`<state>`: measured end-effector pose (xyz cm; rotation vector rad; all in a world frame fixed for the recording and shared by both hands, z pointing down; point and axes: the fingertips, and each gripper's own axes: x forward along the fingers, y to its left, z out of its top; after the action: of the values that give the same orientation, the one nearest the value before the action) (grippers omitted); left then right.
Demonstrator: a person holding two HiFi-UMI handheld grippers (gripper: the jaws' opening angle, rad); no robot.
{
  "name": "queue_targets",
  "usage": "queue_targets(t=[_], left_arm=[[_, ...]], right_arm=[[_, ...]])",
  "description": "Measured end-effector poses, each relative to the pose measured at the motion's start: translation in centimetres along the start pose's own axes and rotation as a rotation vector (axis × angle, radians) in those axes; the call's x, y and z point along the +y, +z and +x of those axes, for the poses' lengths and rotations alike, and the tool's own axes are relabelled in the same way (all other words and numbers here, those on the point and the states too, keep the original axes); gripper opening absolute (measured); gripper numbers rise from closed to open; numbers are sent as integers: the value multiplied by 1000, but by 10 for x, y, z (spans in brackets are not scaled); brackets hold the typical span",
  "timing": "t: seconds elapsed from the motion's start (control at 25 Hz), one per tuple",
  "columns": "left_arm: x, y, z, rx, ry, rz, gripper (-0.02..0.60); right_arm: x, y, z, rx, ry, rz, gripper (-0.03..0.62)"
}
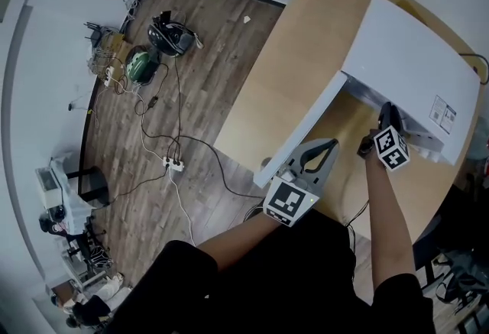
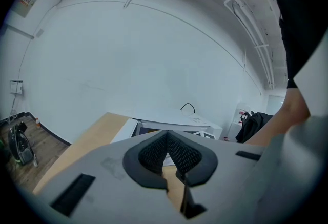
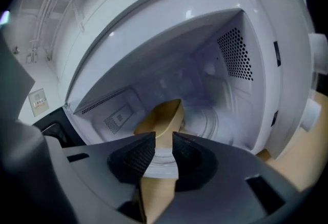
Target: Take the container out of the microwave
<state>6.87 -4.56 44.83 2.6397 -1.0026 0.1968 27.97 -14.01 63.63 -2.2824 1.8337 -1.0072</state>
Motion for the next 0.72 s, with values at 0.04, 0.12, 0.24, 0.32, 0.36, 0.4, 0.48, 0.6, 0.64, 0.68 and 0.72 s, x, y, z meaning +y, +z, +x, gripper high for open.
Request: queue_targets(t=[0.04,0.12,0.24,0.32,0.36,0.4,0.48,0.6,0.64,0.68,0.72], left_arm=[[0,0,2,3,-1,0,11],[0,0,6,6,-4,1,9],[1,2,9,9,-5,3,11],[2,1,9,18,-7,7,11],[3,-1,9,24,-8,9,11],[4,-2,8,29,-7,10,11],[6,-4,5,38,-2,9,11],[9,-8,2,49,8,-12,11],[10,-8,1,51,11,-29,11],[11,-9,0,54,13,-45,11],[11,-10,-2,58,13,-53,9]], right_arm=[[0,0,4,-6,-3,16,150],[0,3,14,-18,-1,42,185],[4,8,27,-30,-1,62,216],[5,11,34,-36,-14,70,241],[6,12,36,-39,-23,74,245],[6,13,38,-42,-31,81,247],[5,15,43,-51,-40,95,255],[4,16,50,-65,-58,115,265],[3,17,51,-67,-71,127,270],[3,17,51,-70,-85,139,277],[2,18,51,-74,-99,145,281]])
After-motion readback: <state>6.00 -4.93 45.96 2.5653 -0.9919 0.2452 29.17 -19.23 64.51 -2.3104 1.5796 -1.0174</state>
